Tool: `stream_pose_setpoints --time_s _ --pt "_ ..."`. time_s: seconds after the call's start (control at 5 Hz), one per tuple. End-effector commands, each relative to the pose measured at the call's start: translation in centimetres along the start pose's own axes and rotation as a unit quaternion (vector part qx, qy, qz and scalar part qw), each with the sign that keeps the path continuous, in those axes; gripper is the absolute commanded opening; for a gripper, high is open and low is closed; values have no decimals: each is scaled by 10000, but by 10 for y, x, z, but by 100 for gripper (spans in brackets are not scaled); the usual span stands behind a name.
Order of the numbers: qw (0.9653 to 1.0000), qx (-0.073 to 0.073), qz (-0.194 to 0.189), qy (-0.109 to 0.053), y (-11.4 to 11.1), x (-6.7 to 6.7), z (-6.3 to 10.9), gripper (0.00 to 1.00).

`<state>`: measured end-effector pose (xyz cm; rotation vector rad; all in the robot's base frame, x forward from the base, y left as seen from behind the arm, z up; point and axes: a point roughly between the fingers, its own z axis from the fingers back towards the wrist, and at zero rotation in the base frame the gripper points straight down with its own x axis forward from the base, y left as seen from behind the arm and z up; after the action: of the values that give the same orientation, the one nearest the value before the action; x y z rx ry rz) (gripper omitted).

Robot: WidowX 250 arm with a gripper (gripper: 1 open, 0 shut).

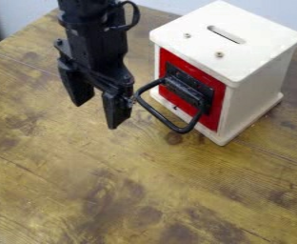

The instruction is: Close the drawer

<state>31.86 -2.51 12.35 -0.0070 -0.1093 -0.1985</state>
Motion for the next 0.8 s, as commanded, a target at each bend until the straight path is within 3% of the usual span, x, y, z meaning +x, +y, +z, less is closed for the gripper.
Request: stream_pose_setpoints --time_s 0.0,0.4,0.6 --pt "9981 113 467 -394 11 -1 19 100" --pt "9980 87 541 -317 -2 -13 -13 100" --pt "9975 92 638 -303 -15 -6 -16 100"
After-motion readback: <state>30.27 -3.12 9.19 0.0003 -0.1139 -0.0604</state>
